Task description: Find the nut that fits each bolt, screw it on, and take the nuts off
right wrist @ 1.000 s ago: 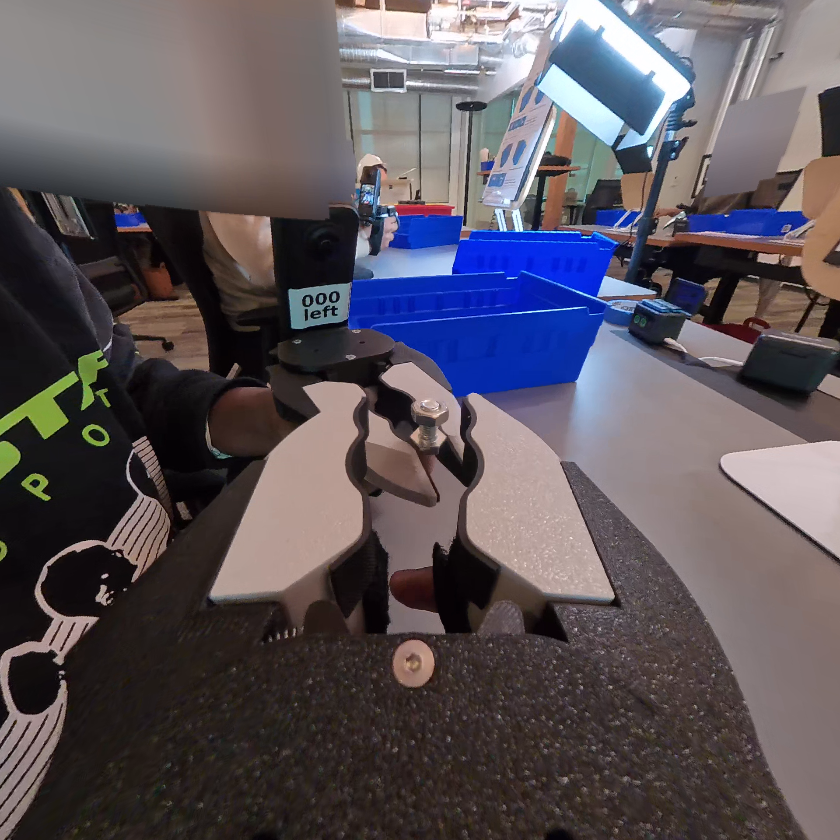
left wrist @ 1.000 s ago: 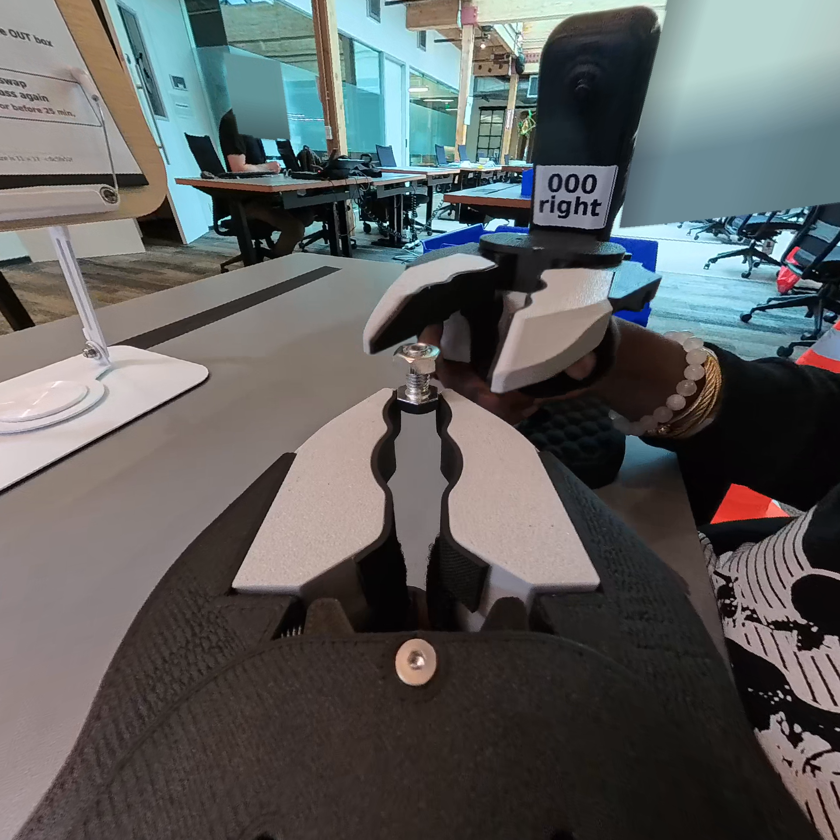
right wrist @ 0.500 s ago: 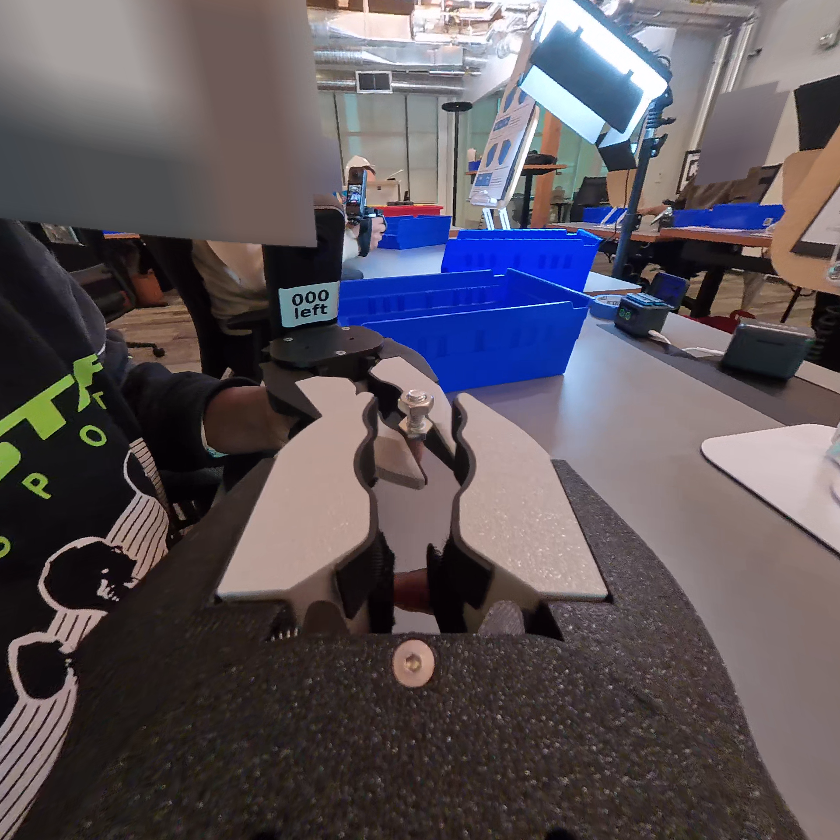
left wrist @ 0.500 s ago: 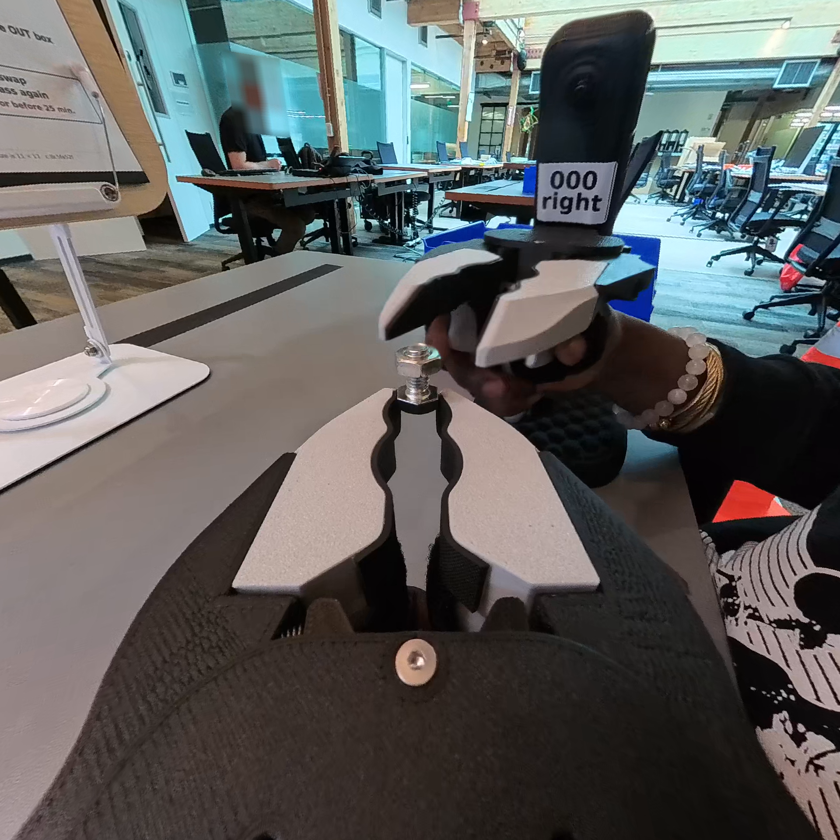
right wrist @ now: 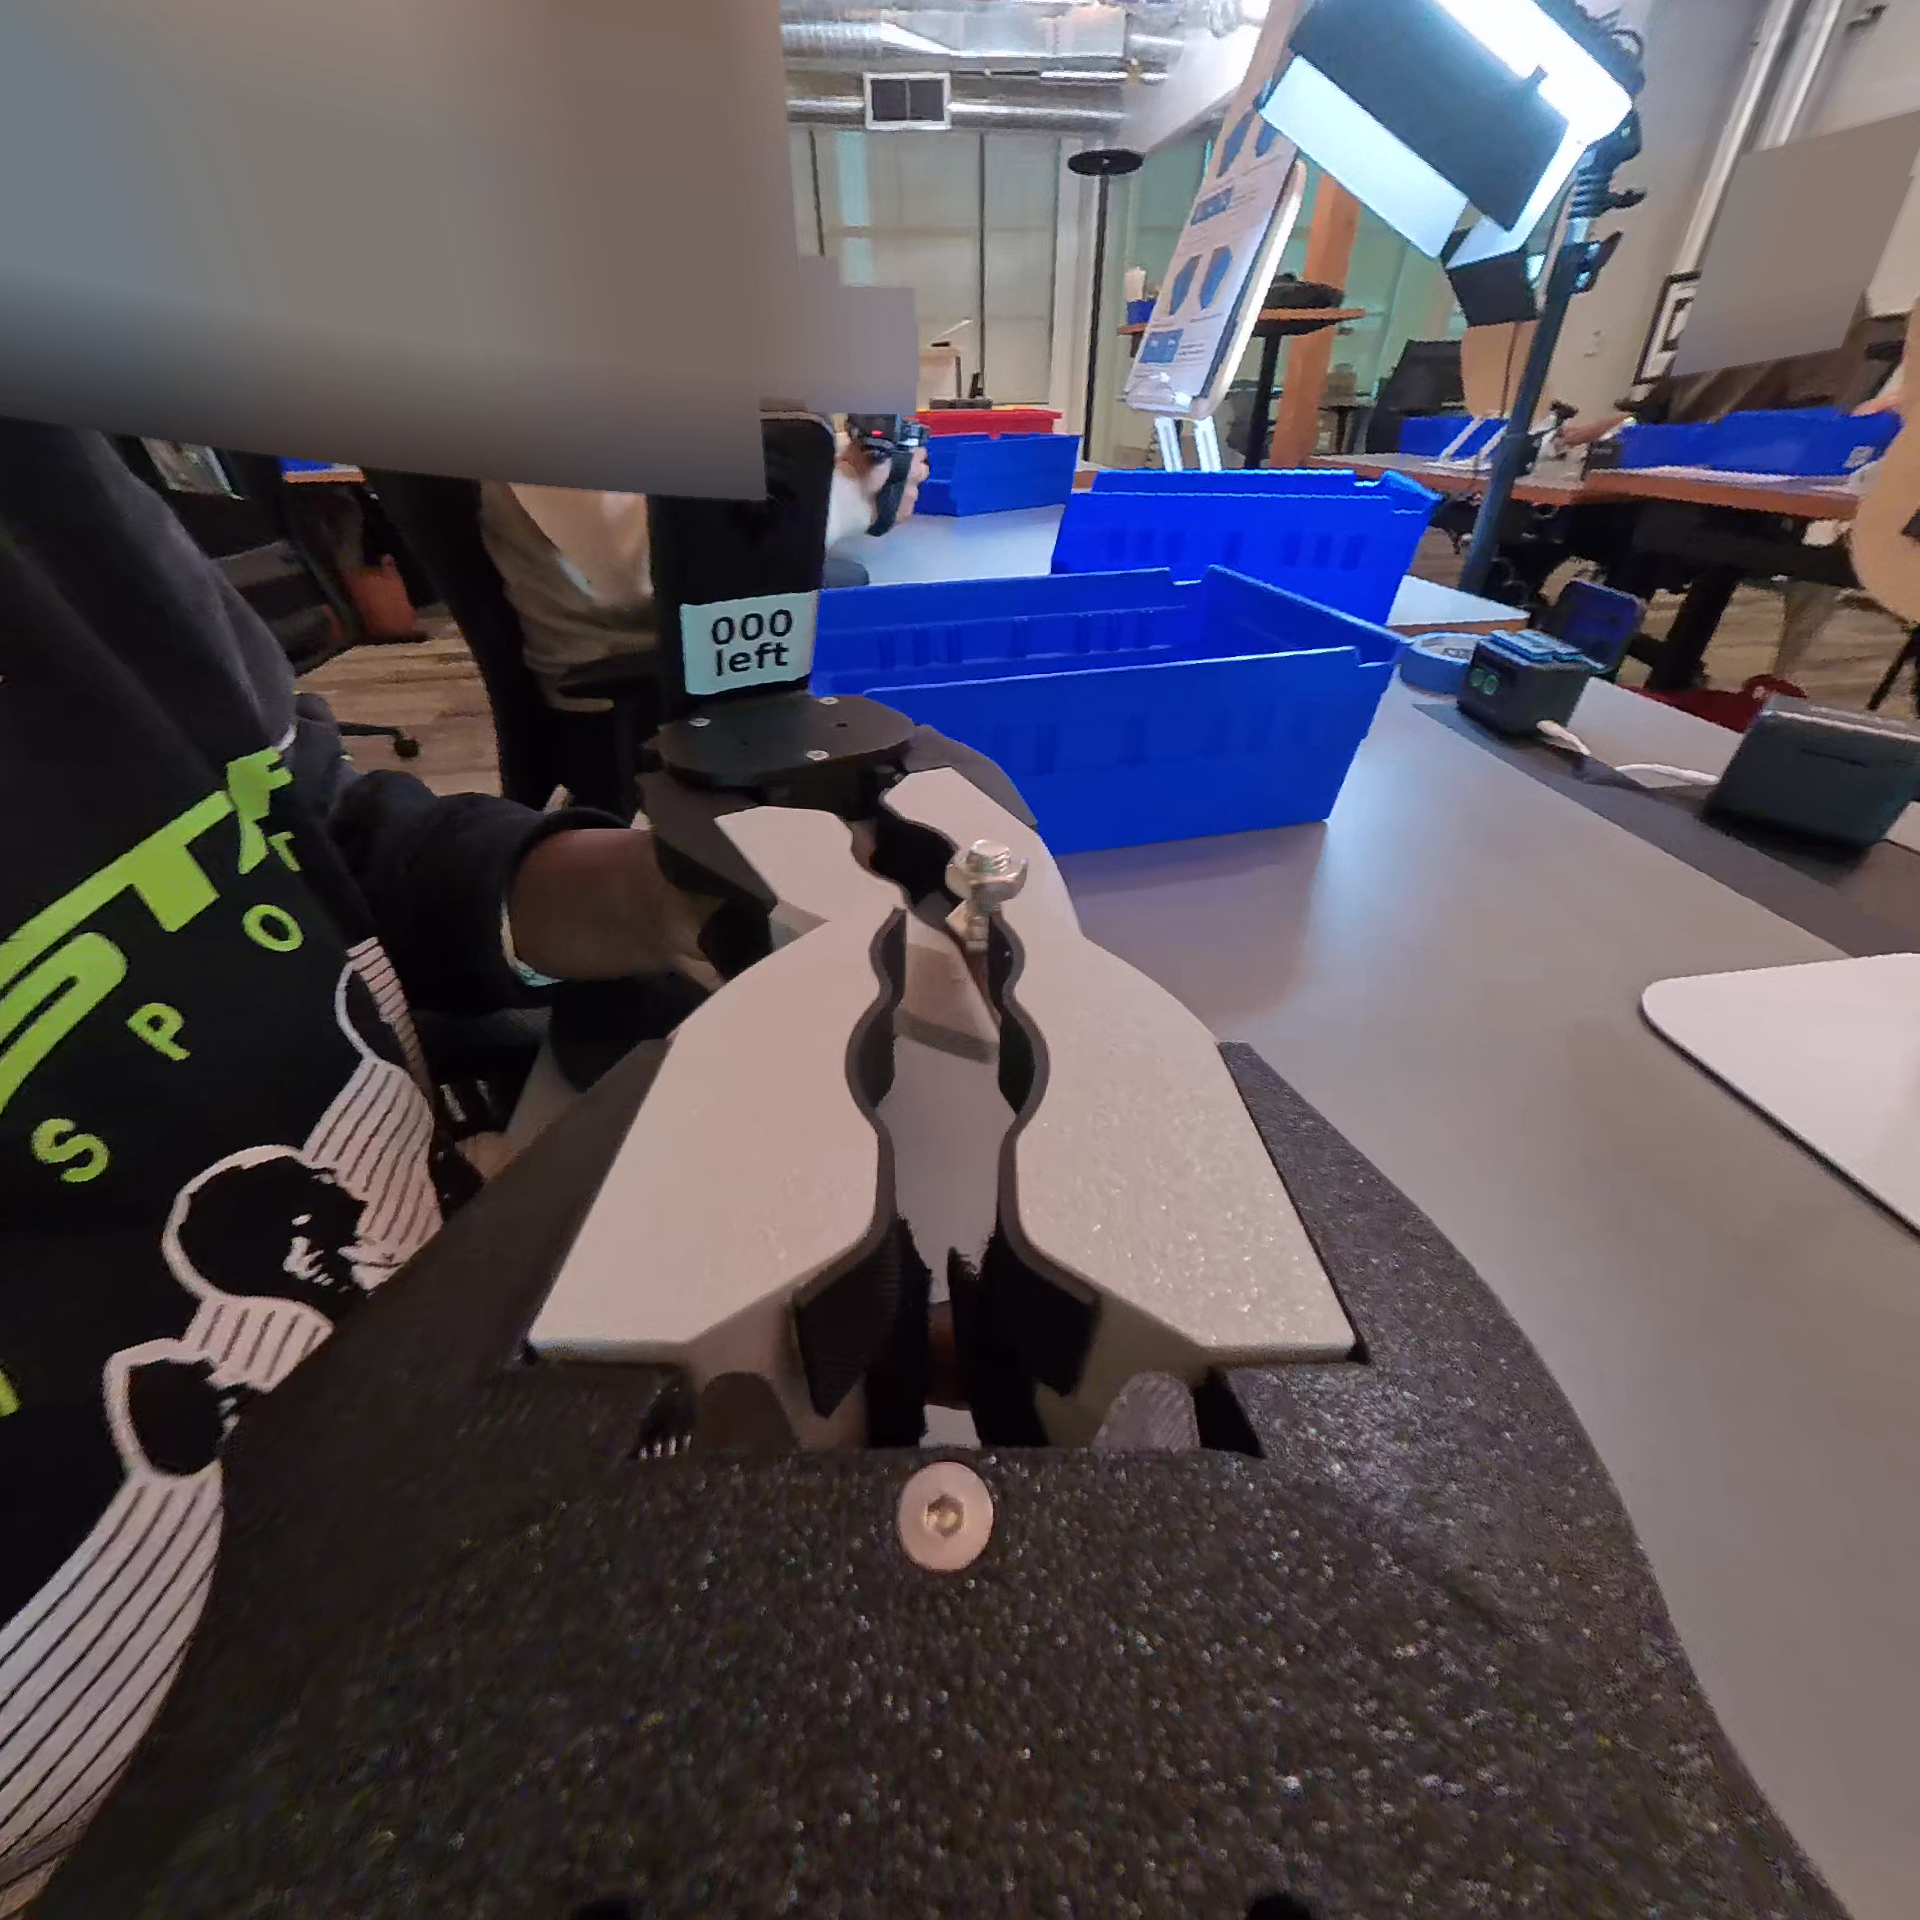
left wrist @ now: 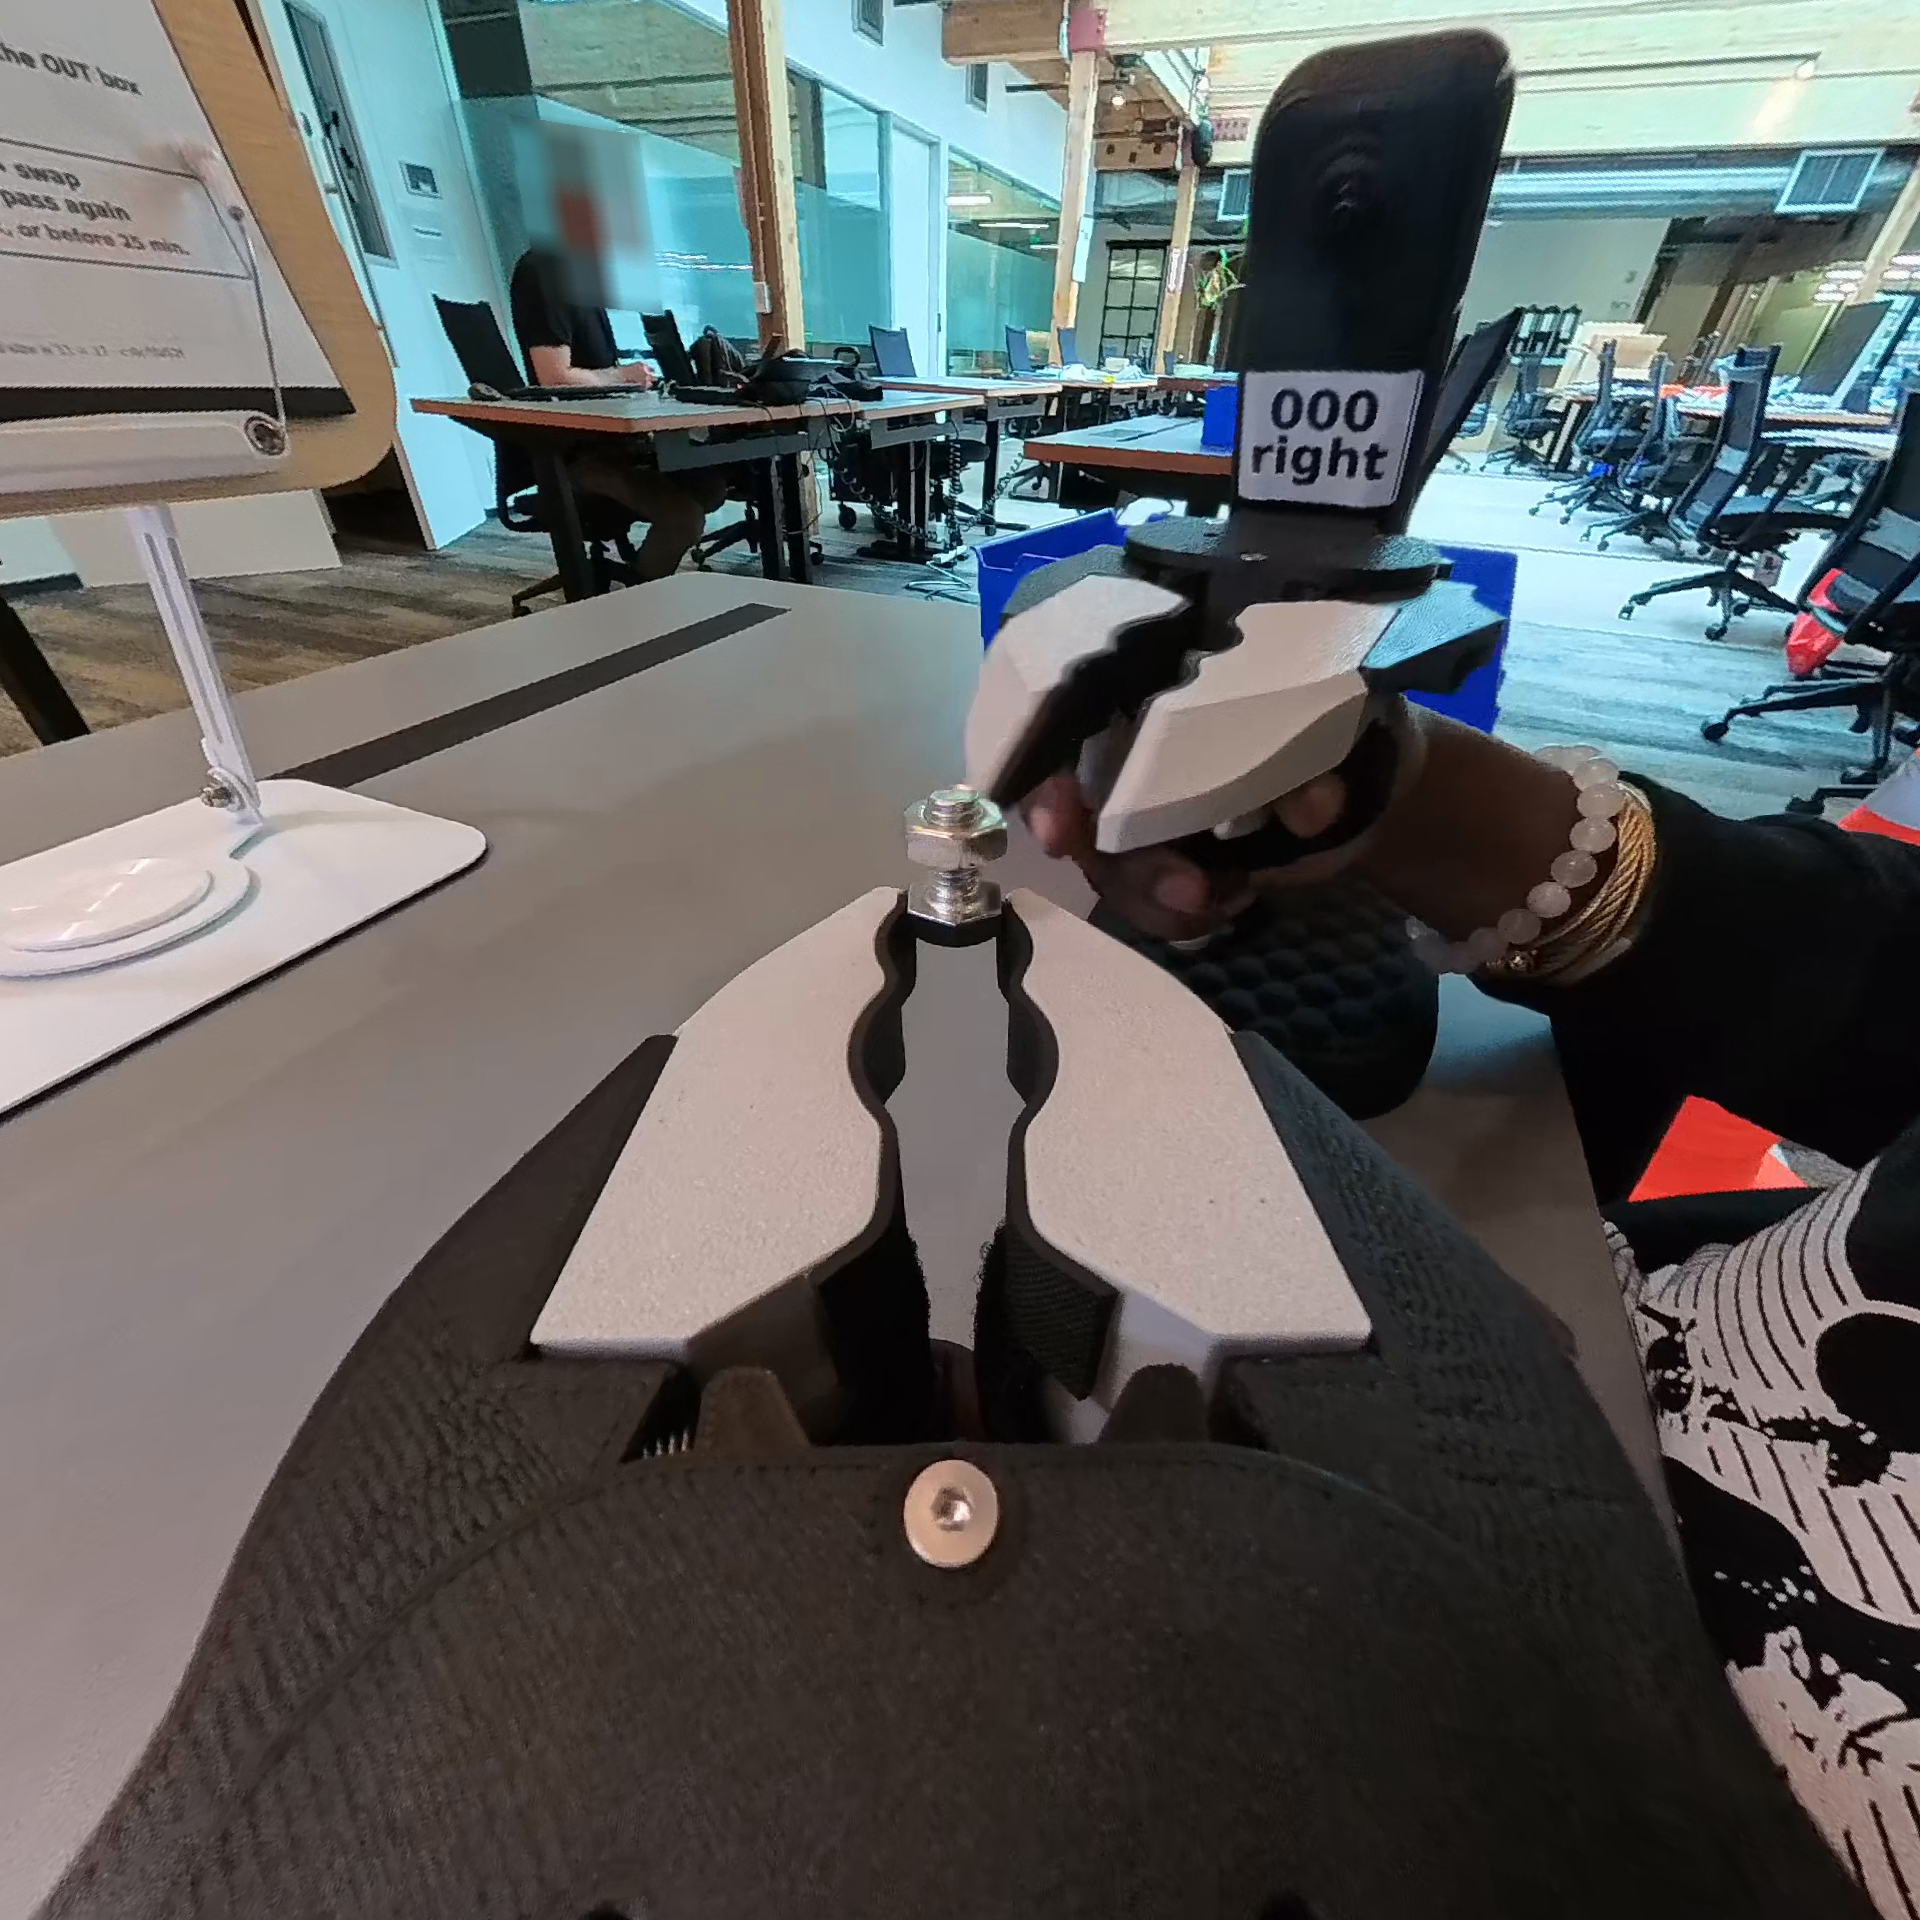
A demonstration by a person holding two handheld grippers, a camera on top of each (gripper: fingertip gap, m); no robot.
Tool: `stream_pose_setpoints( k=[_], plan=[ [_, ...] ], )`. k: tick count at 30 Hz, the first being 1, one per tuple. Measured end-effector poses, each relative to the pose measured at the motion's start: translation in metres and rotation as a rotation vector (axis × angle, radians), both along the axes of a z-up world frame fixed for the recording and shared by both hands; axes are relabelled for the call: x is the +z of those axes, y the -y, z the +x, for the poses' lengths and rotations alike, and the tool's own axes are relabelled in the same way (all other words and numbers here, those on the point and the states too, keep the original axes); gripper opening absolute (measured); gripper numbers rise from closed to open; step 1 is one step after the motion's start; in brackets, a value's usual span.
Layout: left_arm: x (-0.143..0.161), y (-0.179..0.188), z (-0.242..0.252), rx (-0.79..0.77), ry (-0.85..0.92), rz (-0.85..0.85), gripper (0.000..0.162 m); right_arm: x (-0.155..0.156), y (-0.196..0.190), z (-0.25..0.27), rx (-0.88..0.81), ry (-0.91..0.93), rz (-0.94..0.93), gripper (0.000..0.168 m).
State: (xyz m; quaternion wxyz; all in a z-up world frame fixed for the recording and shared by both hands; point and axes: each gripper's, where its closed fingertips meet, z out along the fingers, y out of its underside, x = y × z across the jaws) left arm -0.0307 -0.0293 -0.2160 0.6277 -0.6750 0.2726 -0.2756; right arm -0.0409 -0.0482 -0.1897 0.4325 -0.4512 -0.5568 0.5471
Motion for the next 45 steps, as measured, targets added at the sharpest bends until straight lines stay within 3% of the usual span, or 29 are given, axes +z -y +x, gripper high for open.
stream_pose_setpoints(
  k=[4,7,11,13,16,21,24,33,39,45],
  plan=[
    [-0.002,0.001,0.002,-0.011,-0.01,-0.005,0.015,0.003,0.0,-0.012,-0.014,-0.033,-0.005,0.034],
    [-0.003,0.001,0.003,-0.013,-0.014,-0.006,0.015,-0.001,0.004,-0.017,0.004,-0.013,0.01,0.035],
    [-0.002,0.001,0.002,-0.01,-0.008,-0.004,0.015,-0.002,0.002,-0.009,0.002,0.015,0.028,0.025],
    [-0.001,0.001,0.001,-0.006,-0.001,-0.002,0.015,0.0,0.001,-0.001,0.017,0.007,0.026,0.012],
    [-0.001,0.0,0.001,-0.006,0.003,-0.007,0.015,0.006,0.001,0.004,0.029,-0.027,-0.001,0.009],
    [-0.002,0.001,0.002,-0.011,-0.008,-0.006,0.015,0.002,-0.002,-0.01,-0.007,-0.034,-0.004,0.032],
    [-0.003,0.001,0.003,-0.015,-0.012,-0.008,0.015,-0.002,0.002,-0.017,0.009,-0.01,0.001,0.036],
    [-0.002,0.0,0.0,-0.003,0.005,-0.018,0.015,0.002,0.001,0.004,0.025,-0.018,0.005,0.009],
    [-0.003,0.001,0.002,-0.013,-0.008,-0.012,0.015,0.0,0.0,-0.012,0.0,-0.035,-0.002,0.032],
    [-0.003,0.001,0.002,-0.012,-0.011,-0.009,0.015,-0.005,0.007,-0.015,0.02,0.008,0.03,0.032]
  ],
)
